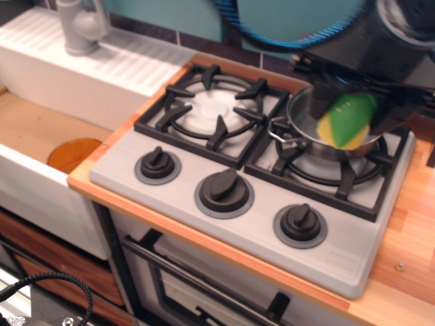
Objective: Put corncob in pot or pan an put pot or pan on stove
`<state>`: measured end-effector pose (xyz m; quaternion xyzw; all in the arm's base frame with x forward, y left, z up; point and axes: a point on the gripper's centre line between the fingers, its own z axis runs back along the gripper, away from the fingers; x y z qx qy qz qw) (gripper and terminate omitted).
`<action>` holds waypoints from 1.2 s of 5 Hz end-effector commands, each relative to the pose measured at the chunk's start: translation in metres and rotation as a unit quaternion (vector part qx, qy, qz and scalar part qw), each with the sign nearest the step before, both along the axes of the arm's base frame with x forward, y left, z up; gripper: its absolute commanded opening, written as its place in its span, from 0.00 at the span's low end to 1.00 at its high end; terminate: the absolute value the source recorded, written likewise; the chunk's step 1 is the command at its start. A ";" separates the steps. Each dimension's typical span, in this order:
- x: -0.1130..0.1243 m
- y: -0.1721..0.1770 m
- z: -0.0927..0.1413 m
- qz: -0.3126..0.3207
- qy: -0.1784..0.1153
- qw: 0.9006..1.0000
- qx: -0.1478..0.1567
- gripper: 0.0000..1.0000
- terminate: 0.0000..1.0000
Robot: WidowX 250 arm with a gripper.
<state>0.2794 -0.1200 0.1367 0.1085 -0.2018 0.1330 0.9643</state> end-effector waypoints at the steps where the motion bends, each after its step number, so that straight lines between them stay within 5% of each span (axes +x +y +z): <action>1: 0.049 -0.002 -0.013 -0.012 -0.059 0.998 -0.010 0.00 0.00; 6: 0.088 0.015 -0.034 -0.036 -0.098 0.995 0.003 0.00 0.00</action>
